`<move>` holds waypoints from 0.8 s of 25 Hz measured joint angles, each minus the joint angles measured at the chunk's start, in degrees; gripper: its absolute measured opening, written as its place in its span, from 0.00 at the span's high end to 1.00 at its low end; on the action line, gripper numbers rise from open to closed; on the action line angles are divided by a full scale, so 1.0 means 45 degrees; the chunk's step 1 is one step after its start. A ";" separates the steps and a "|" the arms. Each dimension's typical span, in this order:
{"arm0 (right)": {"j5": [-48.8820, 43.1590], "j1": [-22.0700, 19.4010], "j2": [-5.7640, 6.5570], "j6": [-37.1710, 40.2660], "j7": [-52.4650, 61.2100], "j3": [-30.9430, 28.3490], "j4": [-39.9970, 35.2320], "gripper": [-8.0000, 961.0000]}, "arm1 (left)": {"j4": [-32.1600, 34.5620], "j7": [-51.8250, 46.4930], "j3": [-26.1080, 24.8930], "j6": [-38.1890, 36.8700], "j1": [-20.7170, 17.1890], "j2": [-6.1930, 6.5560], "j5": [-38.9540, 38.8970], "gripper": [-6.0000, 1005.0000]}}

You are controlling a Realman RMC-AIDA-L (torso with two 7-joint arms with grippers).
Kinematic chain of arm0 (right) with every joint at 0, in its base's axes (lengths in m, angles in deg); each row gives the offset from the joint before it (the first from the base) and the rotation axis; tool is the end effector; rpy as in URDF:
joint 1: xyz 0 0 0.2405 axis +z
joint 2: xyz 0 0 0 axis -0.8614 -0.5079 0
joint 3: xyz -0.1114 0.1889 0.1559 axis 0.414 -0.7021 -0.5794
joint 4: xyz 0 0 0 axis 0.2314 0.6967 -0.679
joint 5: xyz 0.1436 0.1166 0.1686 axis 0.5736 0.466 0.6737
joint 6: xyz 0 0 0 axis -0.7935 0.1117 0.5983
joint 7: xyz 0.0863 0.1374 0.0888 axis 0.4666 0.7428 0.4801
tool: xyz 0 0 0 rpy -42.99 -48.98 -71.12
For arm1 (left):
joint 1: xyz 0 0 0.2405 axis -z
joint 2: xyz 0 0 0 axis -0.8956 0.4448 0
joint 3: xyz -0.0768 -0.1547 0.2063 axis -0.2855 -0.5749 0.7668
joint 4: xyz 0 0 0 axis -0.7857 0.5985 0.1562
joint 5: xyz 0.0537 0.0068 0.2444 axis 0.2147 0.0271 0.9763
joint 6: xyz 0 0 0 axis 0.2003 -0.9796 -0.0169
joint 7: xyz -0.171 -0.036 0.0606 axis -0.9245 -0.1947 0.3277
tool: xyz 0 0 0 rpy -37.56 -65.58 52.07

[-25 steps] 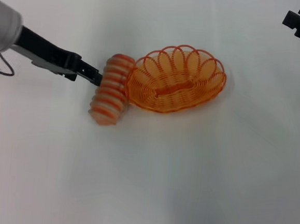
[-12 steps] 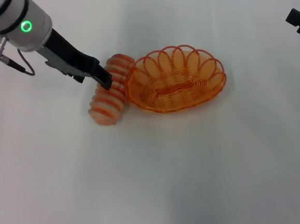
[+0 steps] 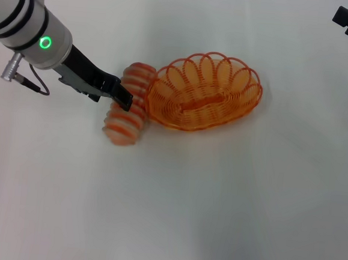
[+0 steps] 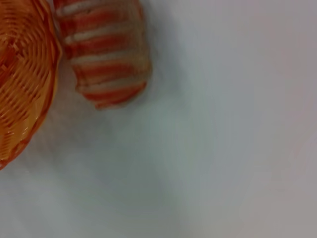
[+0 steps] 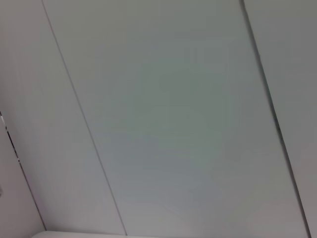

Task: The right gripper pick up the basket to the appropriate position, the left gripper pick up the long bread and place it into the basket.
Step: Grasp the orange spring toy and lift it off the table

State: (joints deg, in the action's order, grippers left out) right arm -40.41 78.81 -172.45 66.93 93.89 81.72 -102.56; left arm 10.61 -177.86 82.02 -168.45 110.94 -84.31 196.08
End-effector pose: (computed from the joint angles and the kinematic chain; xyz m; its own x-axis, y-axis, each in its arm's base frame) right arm 0.3529 0.3651 0.0633 0.5481 -0.2603 -0.7948 -0.7431 -0.5878 -0.3199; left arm -0.1826 0.4334 -0.0868 0.4756 0.8753 -0.0871 0.7854 -0.4672 -0.4062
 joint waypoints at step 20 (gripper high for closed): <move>-0.0012 0.0047 0.0001 -0.0134 0.0000 -0.0038 0.0040 0.23 | -0.0370 -0.0096 0.1198 0.0544 -0.0120 -0.0027 -0.0033 0.30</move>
State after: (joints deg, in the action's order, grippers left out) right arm -40.46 79.02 -172.45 66.33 93.89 81.55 -102.38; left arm 8.94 -178.29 87.41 -166.00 110.40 -84.43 195.93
